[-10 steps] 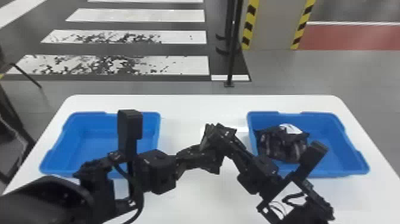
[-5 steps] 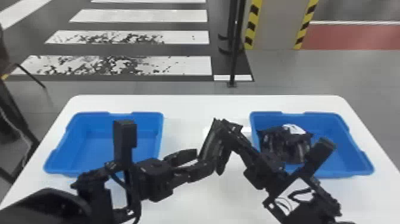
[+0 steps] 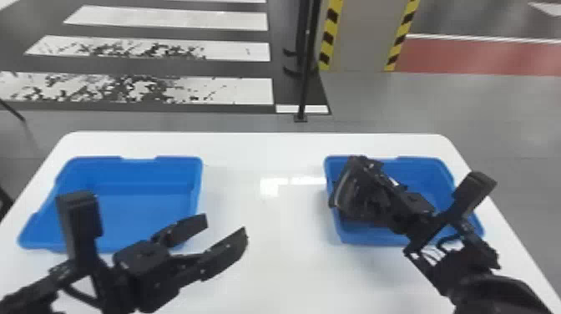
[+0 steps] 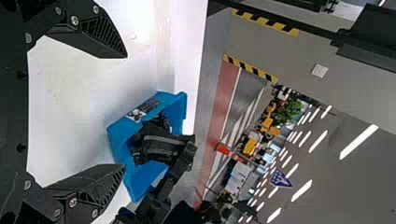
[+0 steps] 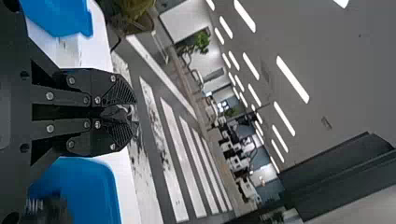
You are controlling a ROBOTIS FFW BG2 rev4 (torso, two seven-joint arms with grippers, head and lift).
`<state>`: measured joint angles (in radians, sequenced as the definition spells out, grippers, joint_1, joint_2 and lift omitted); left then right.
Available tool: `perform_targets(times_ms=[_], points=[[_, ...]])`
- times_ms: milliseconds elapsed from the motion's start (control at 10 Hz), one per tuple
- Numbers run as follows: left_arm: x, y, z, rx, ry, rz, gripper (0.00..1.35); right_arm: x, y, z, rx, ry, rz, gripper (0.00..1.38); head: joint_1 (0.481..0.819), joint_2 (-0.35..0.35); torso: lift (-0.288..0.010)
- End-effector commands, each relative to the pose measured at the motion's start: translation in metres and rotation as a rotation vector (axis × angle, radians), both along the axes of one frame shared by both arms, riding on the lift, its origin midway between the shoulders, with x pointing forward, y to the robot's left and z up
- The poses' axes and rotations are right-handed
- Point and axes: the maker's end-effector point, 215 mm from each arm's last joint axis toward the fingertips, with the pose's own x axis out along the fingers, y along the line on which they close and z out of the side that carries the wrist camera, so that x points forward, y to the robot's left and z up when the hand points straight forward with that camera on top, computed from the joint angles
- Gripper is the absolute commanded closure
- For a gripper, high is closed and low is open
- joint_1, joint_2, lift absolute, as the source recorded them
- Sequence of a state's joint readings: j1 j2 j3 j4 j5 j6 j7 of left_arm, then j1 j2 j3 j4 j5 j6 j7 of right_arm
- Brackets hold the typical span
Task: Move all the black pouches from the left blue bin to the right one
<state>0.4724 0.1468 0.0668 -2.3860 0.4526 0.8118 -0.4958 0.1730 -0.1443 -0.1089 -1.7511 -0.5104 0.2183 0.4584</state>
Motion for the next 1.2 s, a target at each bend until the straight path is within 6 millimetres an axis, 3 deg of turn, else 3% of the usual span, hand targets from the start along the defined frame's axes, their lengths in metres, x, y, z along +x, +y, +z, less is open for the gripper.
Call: perform_targets(times_ms=[0, 200, 400, 500, 600, 900, 1100], points=[[-0.007, 0.016, 0.009, -0.009, -0.023, 0.051, 0.22, 0.015, -0.090, -0.022, -0.117, 0.038, -0.151, 1.27, 0.695, -0.131, -0.140], [-0.010, 0.025, 0.012, -0.015, -0.030, 0.079, 0.22, 0.029, -0.157, -0.046, -0.225, 0.099, -0.256, 1.24, 0.695, -0.244, -0.140], [-0.005, 0.038, 0.021, -0.019, -0.074, 0.119, 0.22, 0.030, -0.171, -0.066, -0.237, 0.148, -0.281, 0.45, 0.695, -0.292, -0.140], [-0.003, 0.048, 0.024, -0.016, -0.092, 0.147, 0.22, 0.024, -0.173, -0.062, -0.268, 0.115, -0.297, 0.17, 0.695, -0.298, -0.140], [-0.004, 0.056, 0.028, -0.012, -0.103, 0.167, 0.22, 0.010, -0.171, -0.040, -0.336, 0.055, -0.318, 0.09, 0.695, -0.293, -0.140], [-0.008, 0.094, 0.047, 0.029, -0.206, 0.254, 0.22, -0.063, -0.138, 0.015, -0.446, -0.075, -0.328, 0.12, 0.695, -0.265, -0.140], [-0.021, 0.142, 0.062, 0.141, -0.329, 0.374, 0.22, -0.115, -0.107, 0.037, -0.458, -0.129, -0.314, 0.12, 0.695, -0.218, -0.140]])
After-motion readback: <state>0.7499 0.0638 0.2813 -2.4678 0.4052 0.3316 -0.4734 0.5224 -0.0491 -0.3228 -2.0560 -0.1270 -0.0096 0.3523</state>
